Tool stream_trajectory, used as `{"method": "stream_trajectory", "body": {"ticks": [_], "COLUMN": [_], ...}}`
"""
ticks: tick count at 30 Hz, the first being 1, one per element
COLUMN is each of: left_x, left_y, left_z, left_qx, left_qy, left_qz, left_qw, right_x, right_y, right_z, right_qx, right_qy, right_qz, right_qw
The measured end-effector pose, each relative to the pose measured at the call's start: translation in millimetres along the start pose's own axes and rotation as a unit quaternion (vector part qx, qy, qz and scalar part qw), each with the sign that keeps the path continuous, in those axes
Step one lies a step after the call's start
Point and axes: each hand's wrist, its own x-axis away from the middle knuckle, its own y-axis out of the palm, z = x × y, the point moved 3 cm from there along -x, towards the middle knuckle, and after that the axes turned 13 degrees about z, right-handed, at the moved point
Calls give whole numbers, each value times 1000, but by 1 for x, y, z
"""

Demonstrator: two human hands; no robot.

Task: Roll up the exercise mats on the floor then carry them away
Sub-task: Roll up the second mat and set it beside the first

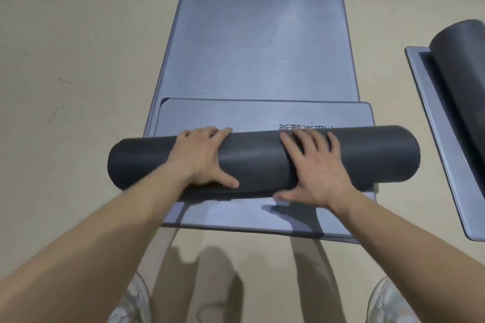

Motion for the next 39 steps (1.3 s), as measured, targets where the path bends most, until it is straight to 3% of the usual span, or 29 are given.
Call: {"method": "stream_trajectory", "body": {"ticks": [2, 6, 8, 10, 16, 22, 25, 31, 34, 37, 39], "left_x": [-18, 2, 6, -12, -31, 12, 24, 16, 26, 32, 25], "left_y": [-7, 7, 17, 11, -5, 3, 10, 0, 6, 16, 24], "left_z": [-7, -17, -24, -31, -20, 18, 32, 25, 40, 71, 101], "left_qx": [12, -77, -131, -120, -143, -64, -38, 34, 10, 73, 132], "left_qy": [7, -6, 23, 20, 37, 2, 0, -56, -59, -106, -138], "left_qz": [-11, 112, 135, 141, 76, -39, -69, -115, -83, -87, -83], "left_qw": [1000, 991, 982, 983, 986, 997, 997, 991, 995, 988, 978], "right_x": [3, -59, -85, -95, -74, -65, -33, 37, 53, 62, 65], "right_y": [12, 2, -6, -5, 10, -16, -22, -14, -9, -11, -4], "right_z": [-1, 20, 27, 29, 9, 18, 17, 5, -13, -15, -8], "right_qx": [23, -12, -24, -22, 47, 37, 25, -71, -184, -333, -462], "right_qy": [-17, -29, -38, -39, -72, -124, -78, 159, 301, 507, 570], "right_qz": [-3, -46, -90, -99, -8, -136, -137, -12, 87, 65, -2], "right_qw": [1000, 998, 995, 994, 996, 982, 987, 985, 932, 792, 680]}}
